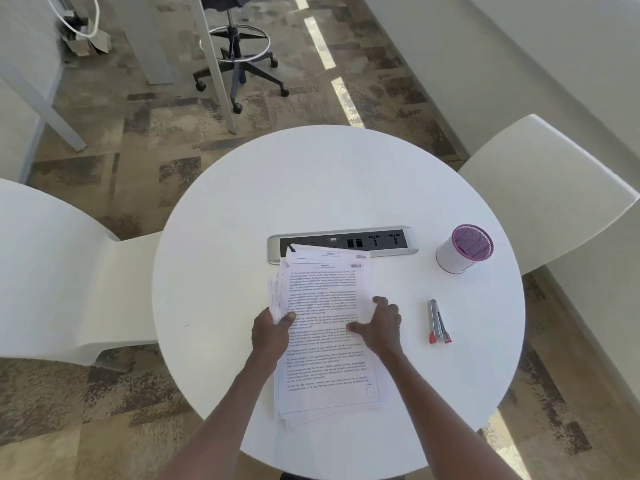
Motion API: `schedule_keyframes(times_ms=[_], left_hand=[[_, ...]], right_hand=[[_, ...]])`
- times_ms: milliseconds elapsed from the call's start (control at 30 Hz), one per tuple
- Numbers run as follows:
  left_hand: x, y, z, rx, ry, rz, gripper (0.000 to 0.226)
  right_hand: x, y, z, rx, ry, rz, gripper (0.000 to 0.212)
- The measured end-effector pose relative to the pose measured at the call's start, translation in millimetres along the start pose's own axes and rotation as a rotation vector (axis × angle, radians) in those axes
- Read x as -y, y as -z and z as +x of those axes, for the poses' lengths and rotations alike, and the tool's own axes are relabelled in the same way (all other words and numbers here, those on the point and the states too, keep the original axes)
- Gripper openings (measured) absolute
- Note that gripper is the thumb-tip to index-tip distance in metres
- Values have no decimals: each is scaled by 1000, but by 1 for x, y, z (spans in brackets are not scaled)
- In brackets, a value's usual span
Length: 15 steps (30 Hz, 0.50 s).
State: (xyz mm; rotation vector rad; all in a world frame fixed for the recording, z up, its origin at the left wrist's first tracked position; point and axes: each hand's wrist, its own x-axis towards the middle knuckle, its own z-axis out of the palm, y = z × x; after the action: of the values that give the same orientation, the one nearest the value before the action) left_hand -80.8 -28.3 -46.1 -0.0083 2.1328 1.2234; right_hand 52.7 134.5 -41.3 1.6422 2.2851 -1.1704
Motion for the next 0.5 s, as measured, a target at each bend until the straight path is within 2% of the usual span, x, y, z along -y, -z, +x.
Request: schedule_keyframes(times_ms=[67, 100, 133, 200, 267, 333, 500], left_hand=[[-8, 6, -1, 34, -40, -22, 15], [-11, 9, -2, 49, -52, -40, 13], [-18, 13, -4, 65, -72, -64, 11], [-31, 19, -7, 87, -120, -90, 7], [-44, 22, -12, 86, -174, -90, 6], [-58, 22, -17, 57, -232, -82, 12], [-93, 20, -39, -54, -389, -102, 22]], right_hand=[[2, 13, 5, -3, -12, 127, 101], [3, 20, 7, 13, -17, 215, 99], [5, 30, 8, 38, -13, 335, 91], [8, 47, 9, 148, 16, 572, 61], [13, 60, 6, 225, 63, 712, 39], [23, 69, 0, 192, 96, 774, 31], [49, 90, -21, -43, 177, 870, 28]])
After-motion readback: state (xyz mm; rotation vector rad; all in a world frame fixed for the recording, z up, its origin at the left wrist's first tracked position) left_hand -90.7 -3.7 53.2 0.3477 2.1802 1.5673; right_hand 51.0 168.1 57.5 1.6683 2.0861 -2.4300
